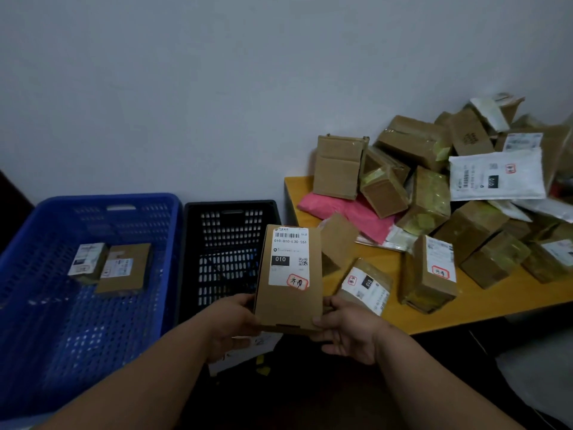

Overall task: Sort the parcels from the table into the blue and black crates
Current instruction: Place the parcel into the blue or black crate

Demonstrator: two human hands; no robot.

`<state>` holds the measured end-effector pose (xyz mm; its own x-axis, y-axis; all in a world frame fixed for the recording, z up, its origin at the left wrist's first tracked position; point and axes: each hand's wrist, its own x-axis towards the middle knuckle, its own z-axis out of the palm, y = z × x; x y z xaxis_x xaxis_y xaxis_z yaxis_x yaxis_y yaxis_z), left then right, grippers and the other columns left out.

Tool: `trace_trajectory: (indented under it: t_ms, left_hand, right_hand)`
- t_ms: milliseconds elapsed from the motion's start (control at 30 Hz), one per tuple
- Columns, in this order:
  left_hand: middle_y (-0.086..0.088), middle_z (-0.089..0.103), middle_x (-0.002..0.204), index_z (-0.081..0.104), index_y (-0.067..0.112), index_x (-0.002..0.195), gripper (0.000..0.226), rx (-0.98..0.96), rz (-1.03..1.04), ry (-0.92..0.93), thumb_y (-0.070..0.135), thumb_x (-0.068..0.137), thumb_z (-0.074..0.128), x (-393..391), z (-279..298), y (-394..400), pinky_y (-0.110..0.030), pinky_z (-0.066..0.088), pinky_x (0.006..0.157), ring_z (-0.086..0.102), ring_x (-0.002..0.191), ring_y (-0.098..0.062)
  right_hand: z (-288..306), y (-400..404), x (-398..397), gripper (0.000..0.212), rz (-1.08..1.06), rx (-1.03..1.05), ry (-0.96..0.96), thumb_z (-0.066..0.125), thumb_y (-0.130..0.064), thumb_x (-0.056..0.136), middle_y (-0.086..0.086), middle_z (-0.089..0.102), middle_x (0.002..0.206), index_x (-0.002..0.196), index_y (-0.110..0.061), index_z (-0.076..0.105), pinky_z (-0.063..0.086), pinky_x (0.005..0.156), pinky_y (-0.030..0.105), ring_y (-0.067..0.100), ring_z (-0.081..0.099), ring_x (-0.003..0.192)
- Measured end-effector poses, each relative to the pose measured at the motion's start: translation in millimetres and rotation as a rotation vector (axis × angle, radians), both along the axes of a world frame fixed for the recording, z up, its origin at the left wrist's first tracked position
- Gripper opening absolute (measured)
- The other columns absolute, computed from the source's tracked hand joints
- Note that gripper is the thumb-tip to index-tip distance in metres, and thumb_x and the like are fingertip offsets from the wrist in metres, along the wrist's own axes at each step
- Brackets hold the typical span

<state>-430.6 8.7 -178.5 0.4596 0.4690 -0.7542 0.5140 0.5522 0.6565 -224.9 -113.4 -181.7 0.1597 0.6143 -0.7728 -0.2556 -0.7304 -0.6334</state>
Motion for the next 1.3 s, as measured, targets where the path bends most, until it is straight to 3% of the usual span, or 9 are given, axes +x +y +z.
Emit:
trace_trajectory:
  t_ms: [167, 300, 500, 633, 700, 800, 900, 1033, 1300]
  left_hand:
    - [-0.009, 0.068, 0.111, 0.049, 0.024, 0.139, 0.056, 0.007, -0.017, 0.011, -0.006, 0.092, 0.049, -14, -5, 8, -0.043, 0.045, 0.096, 0.062, 0.108, -0.029]
    - [-0.009, 0.071, 0.11, 0.051, 0.025, 0.137, 0.055, -0.002, 0.016, 0.019, -0.005, 0.091, 0.051, -18, -6, 14, -0.044, 0.047, 0.095, 0.063, 0.11, -0.03]
    - [-0.007, 0.073, 0.105, 0.054, 0.027, 0.129, 0.046, -0.022, 0.188, 0.023, -0.002, 0.092, 0.053, -29, -5, 20, -0.041, 0.051, 0.089, 0.067, 0.101, -0.026]
    - [-0.007, 0.072, 0.111, 0.052, 0.026, 0.136, 0.045, -0.021, 0.313, -0.003, 0.007, 0.096, 0.055, -43, -12, 28, -0.05, 0.046, 0.103, 0.066, 0.107, -0.028]
    - [-0.006, 0.071, 0.114, 0.049, 0.025, 0.138, 0.045, -0.02, 0.38, -0.014, 0.008, 0.097, 0.055, -54, -14, 31, -0.045, 0.05, 0.095, 0.065, 0.107, -0.028]
    - [-0.006, 0.069, 0.115, 0.05, 0.026, 0.137, 0.043, -0.033, 0.454, -0.017, 0.009, 0.098, 0.054, -76, -14, 37, -0.036, 0.049, 0.078, 0.064, 0.107, -0.026]
    - [-0.004, 0.07, 0.112, 0.054, 0.028, 0.128, 0.034, -0.05, 0.494, -0.002, 0.01, 0.099, 0.052, -105, -20, 51, -0.038, 0.046, 0.085, 0.064, 0.105, -0.026]
    - [-0.005, 0.071, 0.11, 0.054, 0.028, 0.124, 0.031, -0.07, 0.522, 0.025, 0.01, 0.098, 0.054, -156, -37, 86, -0.038, 0.046, 0.086, 0.065, 0.104, -0.026]
    - [-0.008, 0.067, 0.112, 0.056, 0.027, 0.129, 0.032, -0.123, 0.479, 0.122, 0.018, 0.099, 0.055, -267, -71, 160, -0.037, 0.048, 0.082, 0.065, 0.101, -0.028]
  right_hand:
    - [-4, 6, -14, 0.049, -0.008, -0.004, -0.004, 0.061, -0.006, 0.092, 0.007, 0.069, 0.118, 0.133, -0.028, 0.048, 0.048, 0.083, 0.037, 0.026, 0.064, 0.106]
    - [-7, 16, -15, 0.051, 0.025, -0.003, 0.004, 0.062, -0.007, 0.092, 0.005, 0.069, 0.118, 0.136, -0.029, 0.046, 0.048, 0.078, 0.035, 0.024, 0.064, 0.103]
    - [-9, 50, -13, 0.044, 0.157, 0.0, 0.032, 0.061, -0.008, 0.092, 0.005, 0.067, 0.12, 0.127, -0.033, 0.049, 0.048, 0.087, 0.039, 0.029, 0.063, 0.111]
    - [-12, 79, -18, 0.039, 0.233, -0.01, 0.039, 0.06, -0.007, 0.092, 0.007, 0.068, 0.116, 0.117, -0.036, 0.052, 0.048, 0.087, 0.04, 0.031, 0.064, 0.108]
    - [-16, 95, -25, 0.041, 0.279, -0.018, 0.041, 0.06, -0.007, 0.092, 0.007, 0.069, 0.112, 0.121, -0.034, 0.052, 0.047, 0.084, 0.039, 0.027, 0.065, 0.098]
    - [-24, 121, -46, 0.037, 0.348, -0.037, 0.04, 0.059, -0.008, 0.093, 0.007, 0.067, 0.117, 0.118, -0.035, 0.054, 0.048, 0.088, 0.041, 0.027, 0.063, 0.102]
    - [-34, 147, -75, 0.037, 0.382, -0.053, 0.06, 0.058, -0.009, 0.094, 0.008, 0.068, 0.122, 0.121, -0.033, 0.056, 0.046, 0.1, 0.047, 0.029, 0.062, 0.104]
    - [-50, 180, -126, 0.036, 0.392, -0.079, 0.055, 0.059, -0.012, 0.094, 0.006, 0.069, 0.116, 0.123, -0.032, 0.057, 0.049, 0.085, 0.037, 0.026, 0.064, 0.102]
    - [-80, 248, -246, 0.023, 0.442, -0.18, -0.006, 0.054, -0.023, 0.098, 0.005, 0.067, 0.116, 0.12, -0.029, 0.054, 0.048, 0.074, 0.031, 0.02, 0.064, 0.09]
